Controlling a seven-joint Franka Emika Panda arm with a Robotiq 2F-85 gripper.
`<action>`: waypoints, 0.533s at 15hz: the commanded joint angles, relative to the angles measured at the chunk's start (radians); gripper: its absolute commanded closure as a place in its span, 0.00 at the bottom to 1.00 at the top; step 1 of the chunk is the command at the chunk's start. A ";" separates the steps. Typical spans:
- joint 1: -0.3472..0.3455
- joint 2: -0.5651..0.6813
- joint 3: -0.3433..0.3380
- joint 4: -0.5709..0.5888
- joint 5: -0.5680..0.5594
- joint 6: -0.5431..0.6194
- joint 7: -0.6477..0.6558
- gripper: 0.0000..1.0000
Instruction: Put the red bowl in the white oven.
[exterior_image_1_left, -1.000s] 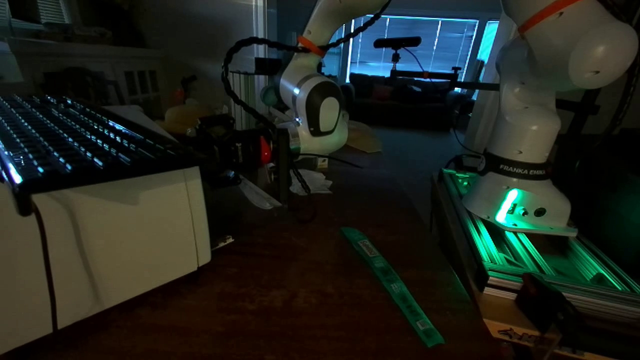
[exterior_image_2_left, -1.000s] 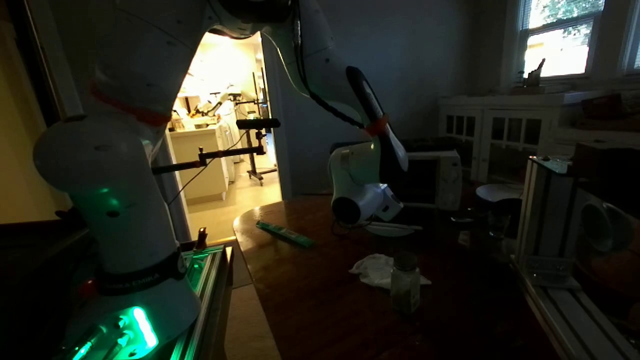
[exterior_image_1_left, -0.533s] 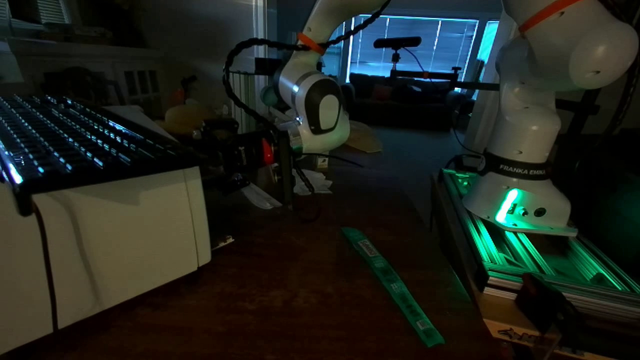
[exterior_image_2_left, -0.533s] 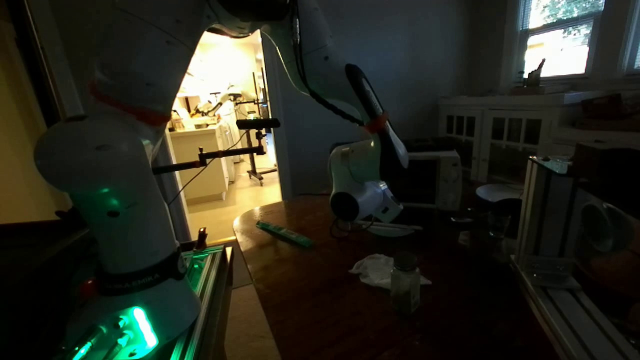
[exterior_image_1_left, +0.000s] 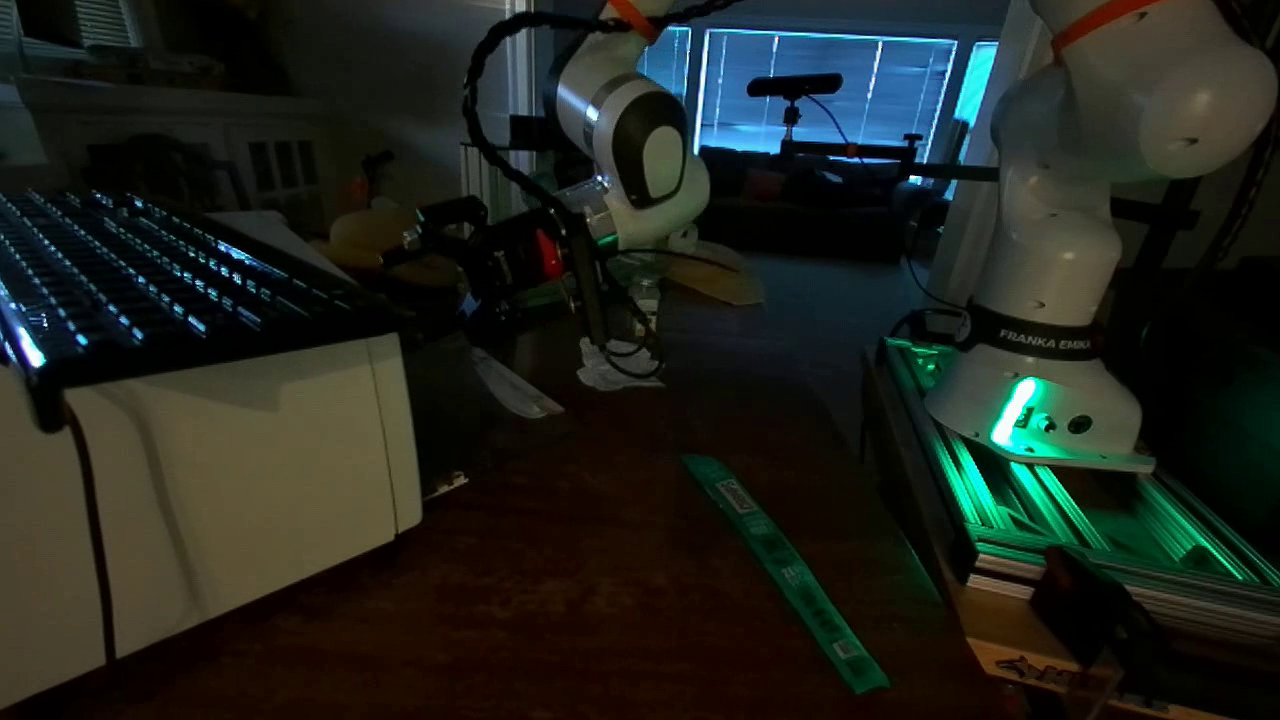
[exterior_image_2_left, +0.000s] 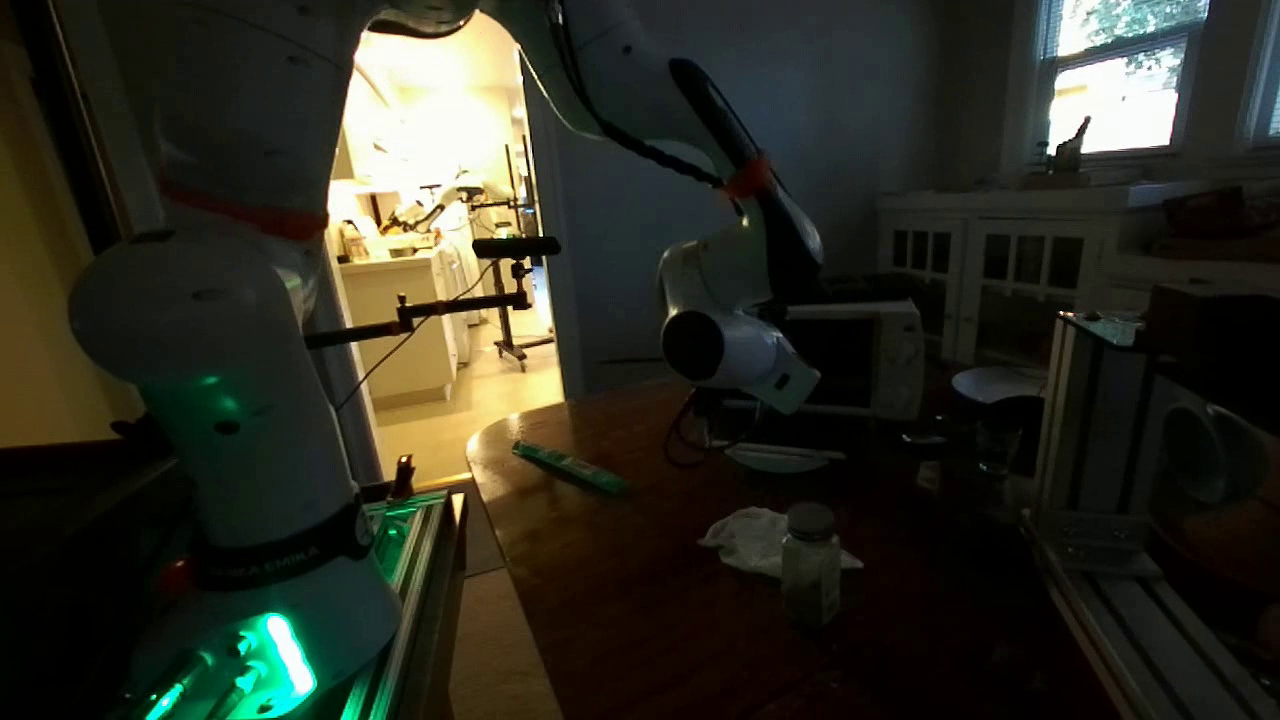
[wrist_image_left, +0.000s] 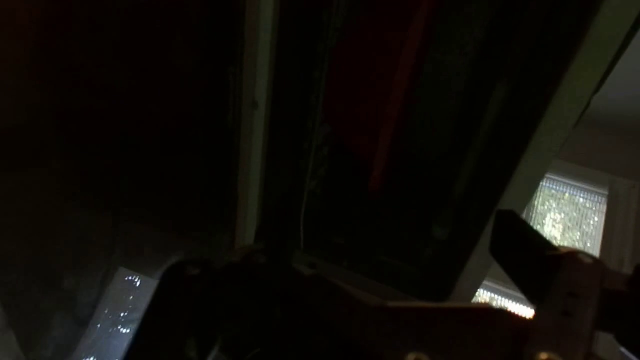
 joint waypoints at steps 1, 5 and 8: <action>0.020 -0.149 0.000 -0.061 -0.176 0.171 0.060 0.00; 0.020 -0.261 0.043 -0.091 -0.468 0.324 0.190 0.00; 0.022 -0.333 0.078 -0.129 -0.713 0.388 0.317 0.00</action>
